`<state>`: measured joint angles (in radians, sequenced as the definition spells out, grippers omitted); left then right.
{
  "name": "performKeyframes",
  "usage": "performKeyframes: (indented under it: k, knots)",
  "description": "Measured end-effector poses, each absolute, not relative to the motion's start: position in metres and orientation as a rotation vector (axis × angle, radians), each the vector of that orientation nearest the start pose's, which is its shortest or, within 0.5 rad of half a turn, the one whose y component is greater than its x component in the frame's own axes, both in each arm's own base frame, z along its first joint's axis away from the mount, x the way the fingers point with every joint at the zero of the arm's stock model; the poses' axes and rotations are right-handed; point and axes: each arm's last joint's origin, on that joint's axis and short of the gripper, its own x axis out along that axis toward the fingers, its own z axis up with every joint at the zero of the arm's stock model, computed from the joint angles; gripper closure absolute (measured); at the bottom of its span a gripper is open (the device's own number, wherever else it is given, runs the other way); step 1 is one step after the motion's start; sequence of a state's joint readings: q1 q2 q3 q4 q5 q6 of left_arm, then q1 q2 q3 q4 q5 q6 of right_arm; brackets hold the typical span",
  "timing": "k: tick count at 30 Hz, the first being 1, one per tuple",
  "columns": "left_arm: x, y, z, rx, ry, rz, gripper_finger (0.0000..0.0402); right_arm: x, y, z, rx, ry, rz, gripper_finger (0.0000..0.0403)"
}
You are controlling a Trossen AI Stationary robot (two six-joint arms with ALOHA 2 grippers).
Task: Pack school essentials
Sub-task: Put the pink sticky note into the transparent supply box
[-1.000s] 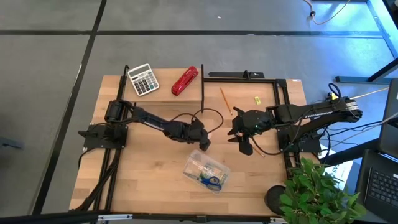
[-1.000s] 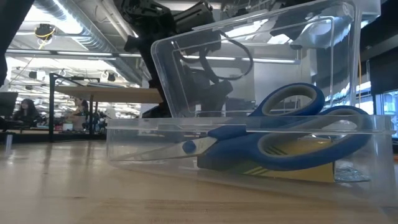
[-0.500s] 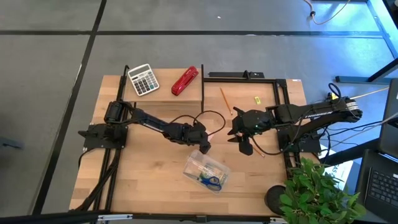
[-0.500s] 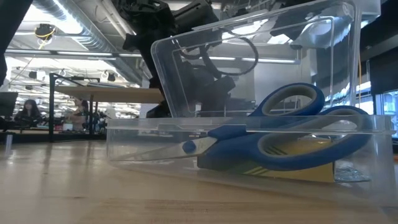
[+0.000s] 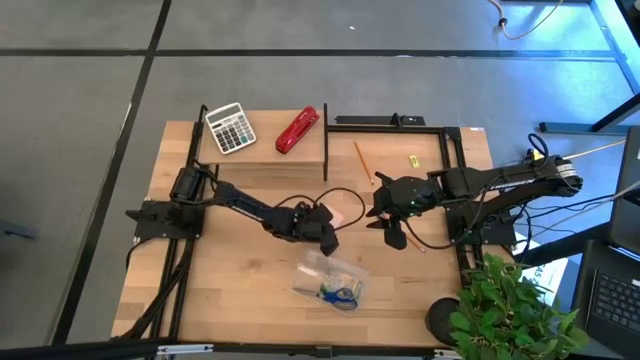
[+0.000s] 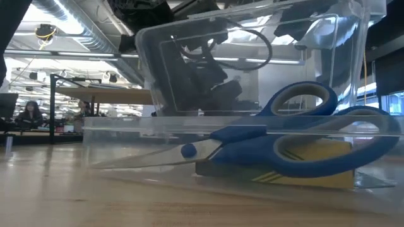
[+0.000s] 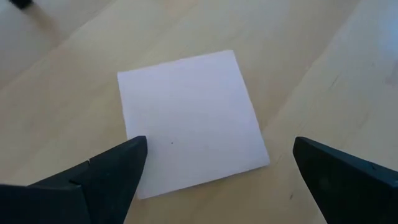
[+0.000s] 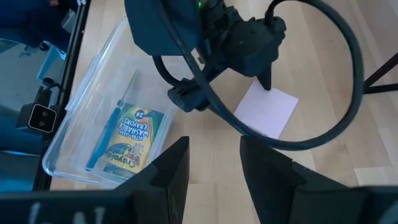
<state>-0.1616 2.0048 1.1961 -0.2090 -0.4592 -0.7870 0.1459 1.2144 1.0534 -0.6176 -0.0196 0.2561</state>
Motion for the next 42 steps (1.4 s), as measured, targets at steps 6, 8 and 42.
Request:
performKeyframes:
  k: [6, 8, 42]
  knots:
    - [0.389, -0.050, 0.136, -0.457, 0.772, 0.635, 0.0002, 0.246, 0.037, 0.303, 0.193, 0.792, 0.057, 0.0258]
    - [0.390, -0.048, 0.140, -0.469, 0.799, 0.632, 0.0002, 0.246, 0.037, 0.303, 0.192, 0.790, 0.058, 0.0258]
    - [0.410, -0.017, 0.168, -0.586, 1.022, 0.697, 0.0001, 0.247, 0.037, 0.304, 0.195, 0.771, 0.060, 0.0258]
